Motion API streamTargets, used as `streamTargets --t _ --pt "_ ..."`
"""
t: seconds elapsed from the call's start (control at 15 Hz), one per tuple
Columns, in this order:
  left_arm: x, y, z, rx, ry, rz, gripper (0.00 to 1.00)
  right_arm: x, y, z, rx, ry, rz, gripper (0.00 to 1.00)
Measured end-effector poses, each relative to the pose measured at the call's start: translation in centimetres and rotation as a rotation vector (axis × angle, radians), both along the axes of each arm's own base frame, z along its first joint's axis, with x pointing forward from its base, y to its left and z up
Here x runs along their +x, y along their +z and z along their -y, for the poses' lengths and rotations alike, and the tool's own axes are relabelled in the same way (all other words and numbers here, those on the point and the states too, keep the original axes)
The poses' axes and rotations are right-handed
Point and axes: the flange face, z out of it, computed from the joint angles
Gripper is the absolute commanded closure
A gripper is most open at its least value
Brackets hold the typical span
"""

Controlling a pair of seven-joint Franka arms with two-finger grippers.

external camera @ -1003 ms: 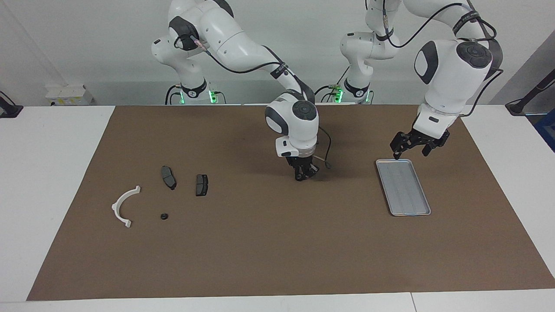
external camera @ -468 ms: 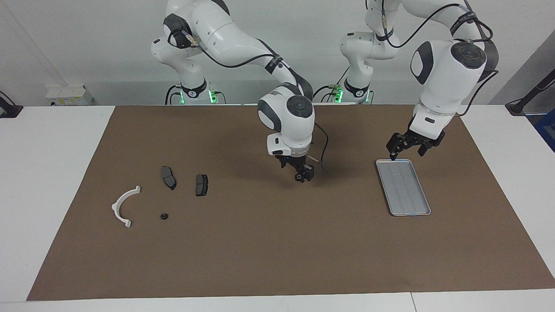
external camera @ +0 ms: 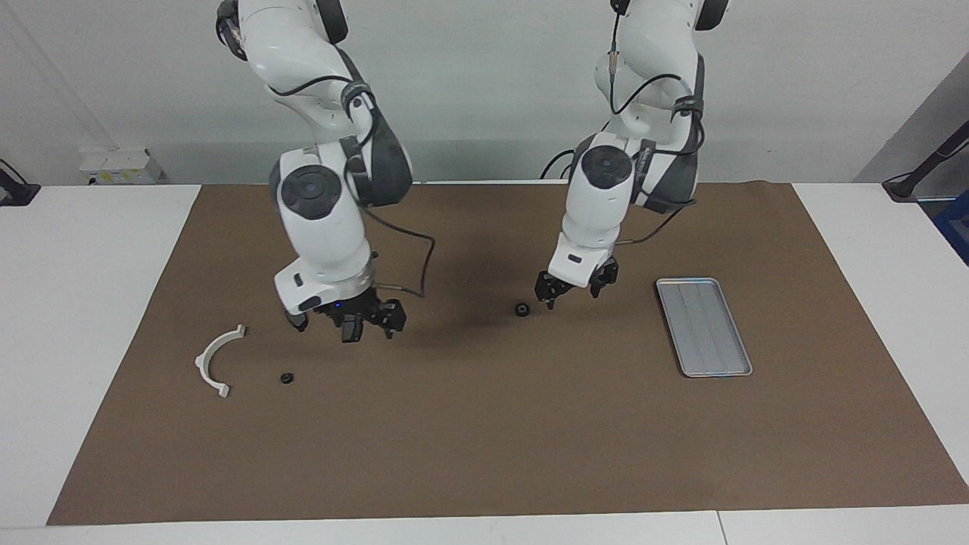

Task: Pick bearing gear from pile to tray

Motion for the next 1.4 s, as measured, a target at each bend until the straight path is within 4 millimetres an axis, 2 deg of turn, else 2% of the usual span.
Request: streamTargets --t 0.07,0.2,0.33,0.53,0.87,1.07,1.14,1.34,1.4 --pt "-0.3 -2.1 1.3 0.003 -0.003 -0.003 0.0 0.3 -1.2 2.6 0.002 0.015 -0.002 0.0" --pt "-0.8 -4.7 2.7 0.014 -0.014 -0.017 0.0 0.4 -3.6 5.9 0.002 0.005 0.004 0.0" --pt "-1.2 -5.2 3.4 0.014 -0.021 -0.018 0.0 0.3 -6.3 7.8 -0.016 -0.006 0.009 0.0" --pt "-1.3 -5.4 3.4 0.01 -0.015 -0.021 0.0 0.4 -9.6 10.4 -0.028 -0.032 -0.005 0.0" --pt "-2.0 -7.1 3.1 -0.018 -0.004 -0.013 0.0 1.2 -12.6 12.7 -0.024 -0.058 0.025 0.0" --pt "-2.6 -7.8 3.3 -0.025 -0.01 -0.009 0.0 1.2 -14.0 13.2 -0.02 -0.067 0.017 0.03" --pt "-2.8 -7.9 3.4 -0.026 -0.014 -0.009 0.0 1.2 -14.2 13.2 -0.02 -0.069 0.014 0.06" --pt "-3.7 -8.2 4.0 -0.024 -0.028 -0.015 0.0 1.2 -14.4 13.1 -0.019 -0.07 0.012 0.29" --pt "-3.8 -8.2 4.1 -0.024 -0.03 -0.016 0.0 1.1 -14.4 13.0 -0.019 -0.069 0.011 0.34"
